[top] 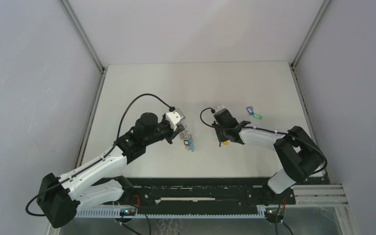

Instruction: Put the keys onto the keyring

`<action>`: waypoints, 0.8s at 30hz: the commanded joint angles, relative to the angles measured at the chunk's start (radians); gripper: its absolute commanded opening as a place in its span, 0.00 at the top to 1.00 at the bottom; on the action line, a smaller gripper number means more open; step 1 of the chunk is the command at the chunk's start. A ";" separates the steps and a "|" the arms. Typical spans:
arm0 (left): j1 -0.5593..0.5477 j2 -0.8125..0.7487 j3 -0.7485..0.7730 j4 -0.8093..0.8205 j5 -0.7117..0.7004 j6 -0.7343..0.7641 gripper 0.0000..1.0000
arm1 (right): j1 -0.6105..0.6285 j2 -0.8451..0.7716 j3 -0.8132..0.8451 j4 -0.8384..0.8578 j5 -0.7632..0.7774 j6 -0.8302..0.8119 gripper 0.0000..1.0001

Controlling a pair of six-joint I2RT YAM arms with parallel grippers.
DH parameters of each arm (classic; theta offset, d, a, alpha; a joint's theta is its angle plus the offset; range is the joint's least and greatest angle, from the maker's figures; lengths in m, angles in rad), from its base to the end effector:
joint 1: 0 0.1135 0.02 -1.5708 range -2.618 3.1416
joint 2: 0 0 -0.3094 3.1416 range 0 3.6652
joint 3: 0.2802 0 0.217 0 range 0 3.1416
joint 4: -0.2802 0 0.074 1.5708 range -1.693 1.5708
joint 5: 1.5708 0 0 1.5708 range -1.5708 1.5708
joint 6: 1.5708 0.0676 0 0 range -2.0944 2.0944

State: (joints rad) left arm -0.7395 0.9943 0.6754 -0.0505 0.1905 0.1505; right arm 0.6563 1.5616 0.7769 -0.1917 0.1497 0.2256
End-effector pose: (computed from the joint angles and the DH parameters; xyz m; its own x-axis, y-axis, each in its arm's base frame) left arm 0.1385 -0.1436 0.3138 -0.1450 0.3315 -0.9323 0.8232 0.5631 0.0722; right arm 0.2327 0.1665 0.2013 -0.7599 -0.3061 -0.5735 -0.3767 0.9263 0.0048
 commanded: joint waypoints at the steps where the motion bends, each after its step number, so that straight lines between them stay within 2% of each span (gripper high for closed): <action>1: -0.005 -0.011 0.019 0.051 0.019 0.014 1.00 | 0.008 -0.024 0.065 -0.080 0.013 0.015 1.00; 6: -0.004 -0.011 0.021 0.049 0.019 0.015 1.00 | -0.004 0.050 0.226 -0.303 -0.023 -0.008 1.00; 11: -0.004 -0.011 0.021 0.047 0.021 0.017 1.00 | -0.029 0.176 0.383 -0.513 -0.122 -0.040 1.00; 15: -0.004 -0.009 0.023 0.043 0.020 0.017 1.00 | -0.033 0.286 0.503 -0.676 -0.132 -0.066 1.00; 24: -0.004 -0.007 0.022 0.041 0.024 0.018 1.00 | -0.030 0.388 0.658 -0.809 -0.127 -0.100 1.00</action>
State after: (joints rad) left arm -0.7395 0.9943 0.6754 -0.0509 0.1944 0.1509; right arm 0.6281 1.9282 1.3525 -0.9142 0.0196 0.1585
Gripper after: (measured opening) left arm 0.009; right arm 0.002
